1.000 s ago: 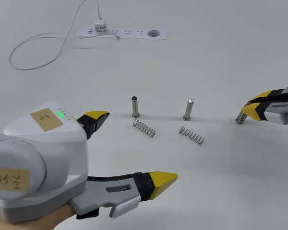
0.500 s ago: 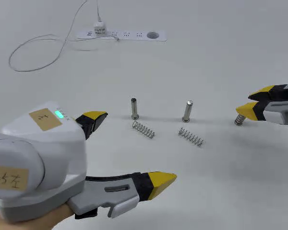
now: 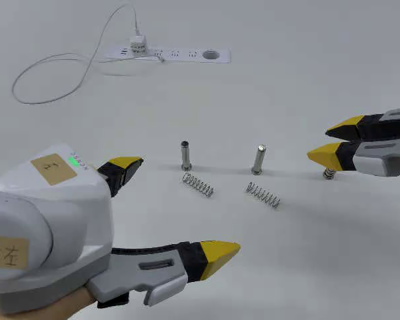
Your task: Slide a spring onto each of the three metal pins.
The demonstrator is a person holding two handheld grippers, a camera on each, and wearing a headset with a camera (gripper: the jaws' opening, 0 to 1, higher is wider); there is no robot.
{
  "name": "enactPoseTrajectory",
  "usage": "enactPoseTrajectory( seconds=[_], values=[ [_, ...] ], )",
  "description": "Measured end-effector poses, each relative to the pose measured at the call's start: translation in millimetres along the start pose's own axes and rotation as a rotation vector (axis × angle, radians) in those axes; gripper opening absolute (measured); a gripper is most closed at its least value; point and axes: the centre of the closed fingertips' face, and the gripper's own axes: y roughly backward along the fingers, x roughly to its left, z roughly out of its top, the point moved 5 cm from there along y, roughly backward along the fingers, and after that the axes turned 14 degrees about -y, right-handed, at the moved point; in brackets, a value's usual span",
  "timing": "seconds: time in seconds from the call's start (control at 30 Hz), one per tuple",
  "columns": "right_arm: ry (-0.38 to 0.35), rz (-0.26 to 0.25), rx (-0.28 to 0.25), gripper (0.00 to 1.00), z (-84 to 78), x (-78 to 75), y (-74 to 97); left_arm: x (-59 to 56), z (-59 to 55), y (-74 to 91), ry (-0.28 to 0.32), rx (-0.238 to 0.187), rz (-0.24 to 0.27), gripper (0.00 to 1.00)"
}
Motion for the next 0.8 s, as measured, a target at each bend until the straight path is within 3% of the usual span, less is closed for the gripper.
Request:
enactPoseTrajectory(
  seconds=[0.43,0.8],
  values=[
    [0.011,0.044,0.074,0.32,-23.4,22.6,-22.9,1.4,-1.9,2.7,0.011,0.001,0.013,0.98],
    [0.006,0.050,0.087,0.30,-41.8,32.0,-42.5,5.1,-4.2,4.3,0.021,0.008,0.037,0.95]
  ],
)
